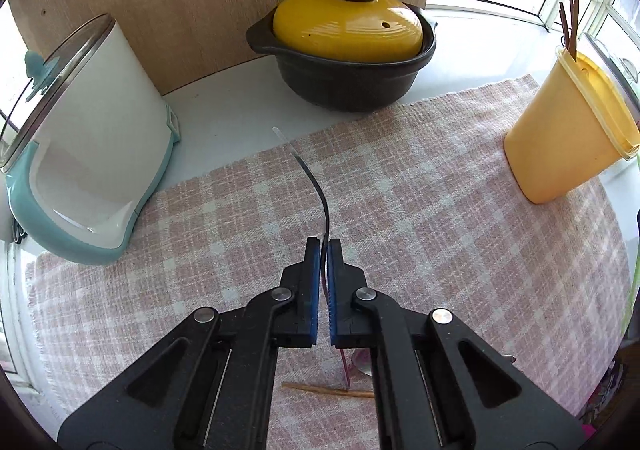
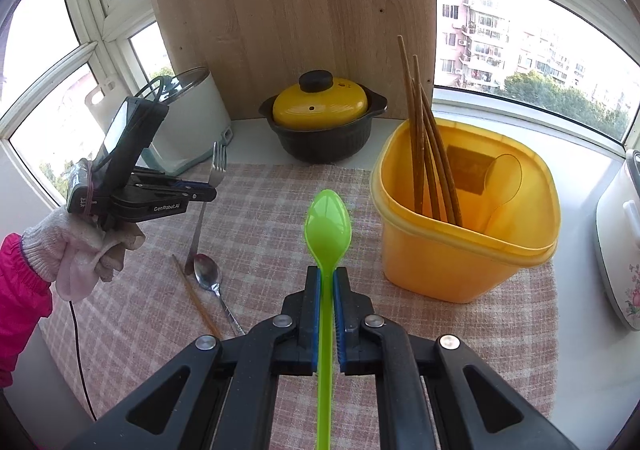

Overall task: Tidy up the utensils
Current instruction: 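Lift the green spoon with the right gripper while the left gripper lifts the metal fork, then carry the fork and green spoon over the yellow container with both grippers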

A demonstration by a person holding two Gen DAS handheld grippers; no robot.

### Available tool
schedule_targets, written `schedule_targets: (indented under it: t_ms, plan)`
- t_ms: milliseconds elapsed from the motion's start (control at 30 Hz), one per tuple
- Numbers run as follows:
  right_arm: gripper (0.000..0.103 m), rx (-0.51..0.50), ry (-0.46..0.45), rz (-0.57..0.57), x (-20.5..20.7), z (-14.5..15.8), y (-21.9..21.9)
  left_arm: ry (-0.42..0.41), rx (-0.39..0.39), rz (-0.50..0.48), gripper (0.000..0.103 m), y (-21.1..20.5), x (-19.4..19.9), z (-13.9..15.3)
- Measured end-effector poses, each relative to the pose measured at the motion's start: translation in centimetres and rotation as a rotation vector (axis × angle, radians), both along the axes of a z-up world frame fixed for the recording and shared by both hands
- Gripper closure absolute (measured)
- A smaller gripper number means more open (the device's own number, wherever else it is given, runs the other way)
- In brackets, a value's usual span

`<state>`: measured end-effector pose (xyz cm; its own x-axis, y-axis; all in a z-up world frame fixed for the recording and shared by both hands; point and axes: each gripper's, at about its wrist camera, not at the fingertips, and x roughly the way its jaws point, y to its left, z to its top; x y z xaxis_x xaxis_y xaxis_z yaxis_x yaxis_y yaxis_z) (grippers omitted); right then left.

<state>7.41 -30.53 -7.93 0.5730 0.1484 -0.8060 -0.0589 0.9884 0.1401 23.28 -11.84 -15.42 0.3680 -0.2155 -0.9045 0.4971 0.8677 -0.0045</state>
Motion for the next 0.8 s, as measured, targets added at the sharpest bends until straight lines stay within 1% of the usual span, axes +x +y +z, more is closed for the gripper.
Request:
schedule_targets:
  t_ms: [167, 333, 433, 633, 800]
  plan:
    - [0.099, 0.006, -0.007, 0.018, 0.1, 0.1, 0.9, -0.029, -0.054, 0.048, 0.103, 2.1, -1.2, 1.9]
    - [0.099, 0.01, -0.016, 0.03, 0.1, 0.3, 1.7, -0.059, -0.103, 0.077, 0.103, 3.3, -2.8, 3.4]
    - [0.099, 0.013, -0.019, 0.033, 0.3, 0.5, 2.1, -0.08, -0.123, 0.09, 0.103, 3.8, -3.6, 4.0]
    - [0.099, 0.014, -0.032, 0.049, 0.3, 0.8, 2.9, -0.086, -0.191, 0.134, 0.103, 4.7, -4.8, 5.0]
    - [0.099, 0.021, -0.052, 0.044, 0.0, 1.3, 2.7, -0.116, -0.232, 0.129, 0.103, 4.3, -6.5, 7.0]
